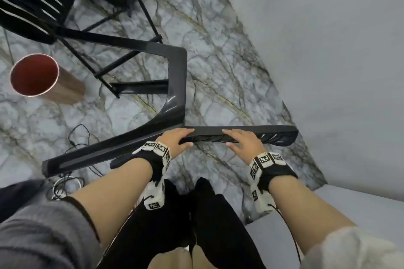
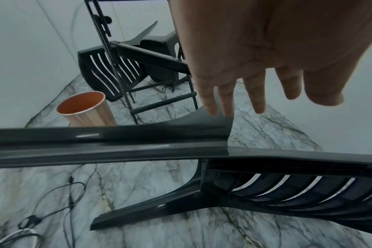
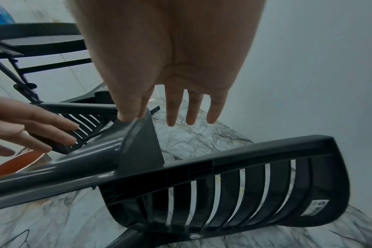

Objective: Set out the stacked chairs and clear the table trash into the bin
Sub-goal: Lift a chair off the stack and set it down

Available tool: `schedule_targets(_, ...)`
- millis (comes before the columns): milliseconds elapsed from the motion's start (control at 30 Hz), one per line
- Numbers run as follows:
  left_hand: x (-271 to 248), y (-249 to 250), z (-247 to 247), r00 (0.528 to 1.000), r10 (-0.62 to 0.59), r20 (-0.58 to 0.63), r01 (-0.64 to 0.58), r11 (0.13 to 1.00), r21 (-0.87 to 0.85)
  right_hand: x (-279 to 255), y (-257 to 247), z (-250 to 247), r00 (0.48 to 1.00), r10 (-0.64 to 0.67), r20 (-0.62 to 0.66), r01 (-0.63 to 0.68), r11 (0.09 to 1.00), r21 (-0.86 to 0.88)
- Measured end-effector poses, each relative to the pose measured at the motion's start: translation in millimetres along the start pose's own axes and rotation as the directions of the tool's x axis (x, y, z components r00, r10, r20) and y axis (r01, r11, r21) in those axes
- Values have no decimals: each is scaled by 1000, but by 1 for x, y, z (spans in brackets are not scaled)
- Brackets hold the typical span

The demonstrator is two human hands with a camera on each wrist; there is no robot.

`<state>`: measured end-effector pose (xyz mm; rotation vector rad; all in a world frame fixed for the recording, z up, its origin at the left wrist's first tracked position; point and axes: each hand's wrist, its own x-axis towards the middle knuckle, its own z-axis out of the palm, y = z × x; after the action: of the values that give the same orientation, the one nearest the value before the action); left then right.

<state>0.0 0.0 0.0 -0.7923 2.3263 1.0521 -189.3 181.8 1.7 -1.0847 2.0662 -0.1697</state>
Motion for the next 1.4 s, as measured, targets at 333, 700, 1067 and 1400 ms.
schedule_targets(333, 113, -45, 77, 984, 164, -73, -164, 986, 7, 94, 67, 60, 991, -111, -79, 91, 971, -223)
schedule_targets(700, 109, -42, 80, 994, 89, -63, -79, 988, 135, 102, 62, 43, 972, -200, 121, 222, 952, -213)
schedule_targets(1067, 68, 24, -1, 996, 53, 66, -76, 903, 422, 57, -7, -26, 966, -242, 93, 253, 959, -128)
schedule_targets(1400, 48, 36, -23, 987, 148, 57, -158, 935, 318, -24, 41, -74, 982, -108, 157, 115, 993, -34)
